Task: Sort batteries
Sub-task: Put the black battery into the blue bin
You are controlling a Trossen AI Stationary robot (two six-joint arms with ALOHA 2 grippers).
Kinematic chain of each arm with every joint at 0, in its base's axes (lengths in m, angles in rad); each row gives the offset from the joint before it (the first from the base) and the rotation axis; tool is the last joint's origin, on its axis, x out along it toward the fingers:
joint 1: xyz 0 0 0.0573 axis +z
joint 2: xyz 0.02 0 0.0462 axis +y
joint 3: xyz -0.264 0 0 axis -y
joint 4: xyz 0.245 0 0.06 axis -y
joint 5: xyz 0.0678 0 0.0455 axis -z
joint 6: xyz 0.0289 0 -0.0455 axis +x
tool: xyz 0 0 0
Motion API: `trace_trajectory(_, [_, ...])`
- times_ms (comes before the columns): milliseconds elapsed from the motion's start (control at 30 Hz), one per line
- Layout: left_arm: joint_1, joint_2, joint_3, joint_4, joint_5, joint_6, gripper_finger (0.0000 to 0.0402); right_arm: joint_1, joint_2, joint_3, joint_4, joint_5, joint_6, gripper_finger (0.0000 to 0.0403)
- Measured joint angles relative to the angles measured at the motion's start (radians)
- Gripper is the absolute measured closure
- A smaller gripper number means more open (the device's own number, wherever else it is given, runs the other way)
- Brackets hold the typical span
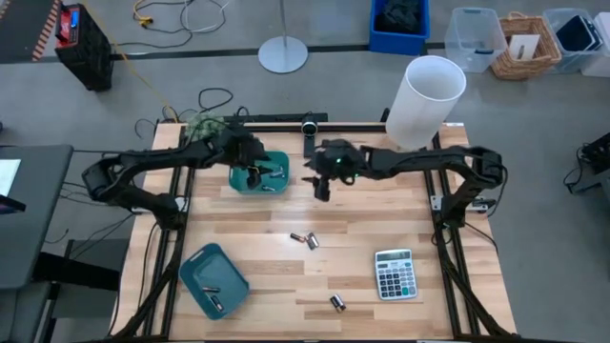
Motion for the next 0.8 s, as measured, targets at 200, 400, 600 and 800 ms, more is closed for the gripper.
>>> trace_trajectory(200, [-0.014,-0.192,0.002,-0.038,-0.001,-0.018,0.0208,0.084,0.022,0.019,-0.058,-0.029,0.014,0.018])
trace_trajectory(400, [-0.063,-0.407,-0.021,-0.107,-0.07,-0.038,0.0211,0.168,0.073,0.021,-0.053,-0.037,0.105,0.018])
trace_trajectory(600, [-0.087,-0.639,-0.105,-0.084,-0.138,-0.111,0.0211,0.257,0.184,0.02,0.035,-0.035,0.189,0.018])
trace_trajectory(800, [-0.089,-0.824,-0.148,-0.143,-0.132,-0.189,0.0211,0.309,0.275,0.05,0.063,0.024,0.267,0.018])
